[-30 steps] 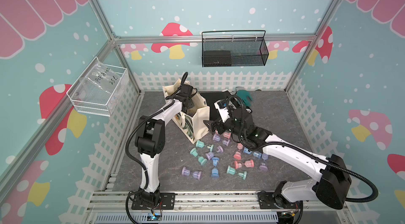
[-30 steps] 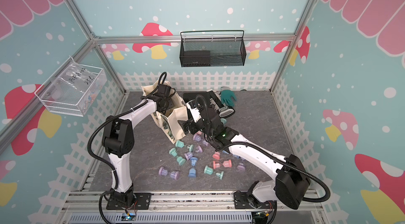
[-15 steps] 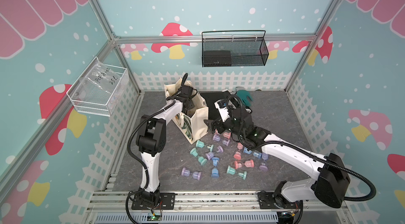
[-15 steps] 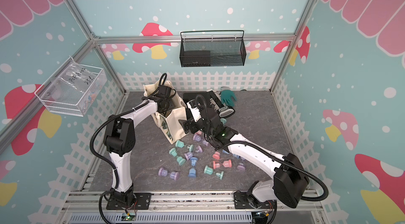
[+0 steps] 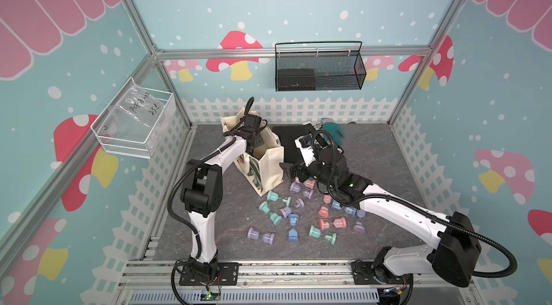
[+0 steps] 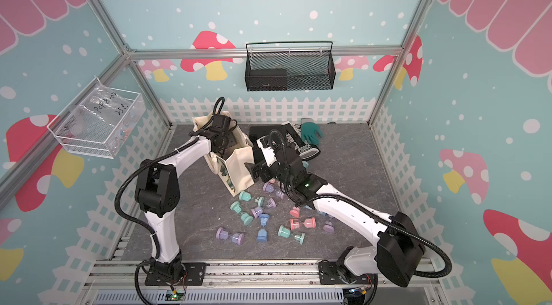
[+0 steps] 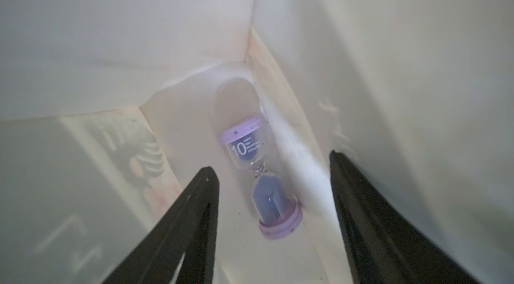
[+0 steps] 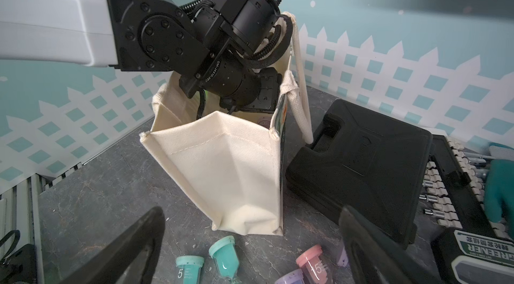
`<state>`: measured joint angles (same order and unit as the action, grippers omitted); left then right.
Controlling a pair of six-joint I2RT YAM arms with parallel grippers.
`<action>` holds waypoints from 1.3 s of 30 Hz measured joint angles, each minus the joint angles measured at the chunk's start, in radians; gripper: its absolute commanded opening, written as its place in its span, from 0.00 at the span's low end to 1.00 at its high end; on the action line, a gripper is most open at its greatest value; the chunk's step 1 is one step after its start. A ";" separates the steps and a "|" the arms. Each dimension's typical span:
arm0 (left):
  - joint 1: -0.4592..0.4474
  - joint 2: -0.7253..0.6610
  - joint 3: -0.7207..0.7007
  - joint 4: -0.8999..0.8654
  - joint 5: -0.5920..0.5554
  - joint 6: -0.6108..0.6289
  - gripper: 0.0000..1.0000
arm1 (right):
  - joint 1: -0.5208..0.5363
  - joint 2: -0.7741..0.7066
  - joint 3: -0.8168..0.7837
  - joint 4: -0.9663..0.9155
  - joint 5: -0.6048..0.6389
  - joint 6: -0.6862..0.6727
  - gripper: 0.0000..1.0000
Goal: Put the hourglass into the canvas bag
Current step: Place the hourglass in the canvas bag, then pick up the hourglass from the center of the board.
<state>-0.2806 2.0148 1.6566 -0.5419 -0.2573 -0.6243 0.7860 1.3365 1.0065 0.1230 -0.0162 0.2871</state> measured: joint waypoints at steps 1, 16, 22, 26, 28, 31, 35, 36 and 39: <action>0.000 -0.014 -0.002 -0.001 -0.001 0.000 0.65 | 0.000 -0.004 -0.004 0.000 0.000 0.000 1.00; 0.000 -0.177 -0.002 0.001 0.020 -0.001 0.64 | -0.001 -0.034 -0.022 0.002 0.001 0.003 1.00; 0.000 -0.241 -0.002 0.001 0.053 -0.004 0.63 | -0.001 -0.037 -0.023 0.002 0.001 0.003 1.00; 0.000 -0.294 -0.002 0.001 0.080 -0.003 0.63 | -0.001 -0.037 -0.024 0.002 0.000 0.002 1.00; 0.000 -0.327 -0.002 0.002 0.094 -0.003 0.63 | -0.001 -0.037 -0.025 0.002 -0.002 0.001 1.00; -0.005 -0.392 -0.010 0.005 0.103 0.000 0.63 | -0.001 -0.037 -0.031 0.002 -0.006 -0.003 1.00; -0.026 -0.517 -0.068 0.013 0.105 0.007 0.63 | -0.001 -0.047 -0.053 0.001 -0.034 -0.019 0.99; -0.035 -0.549 -0.087 0.011 0.104 0.009 0.63 | -0.001 -0.053 -0.061 0.000 -0.041 -0.025 1.00; -0.074 -0.653 -0.156 0.003 0.088 0.016 0.63 | -0.001 -0.073 -0.086 0.000 -0.056 -0.035 1.00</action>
<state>-0.3550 1.3617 1.5002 -0.5385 -0.1696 -0.6083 0.7849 1.2633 0.9207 0.1234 -0.0719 0.2520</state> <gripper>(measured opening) 0.628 0.996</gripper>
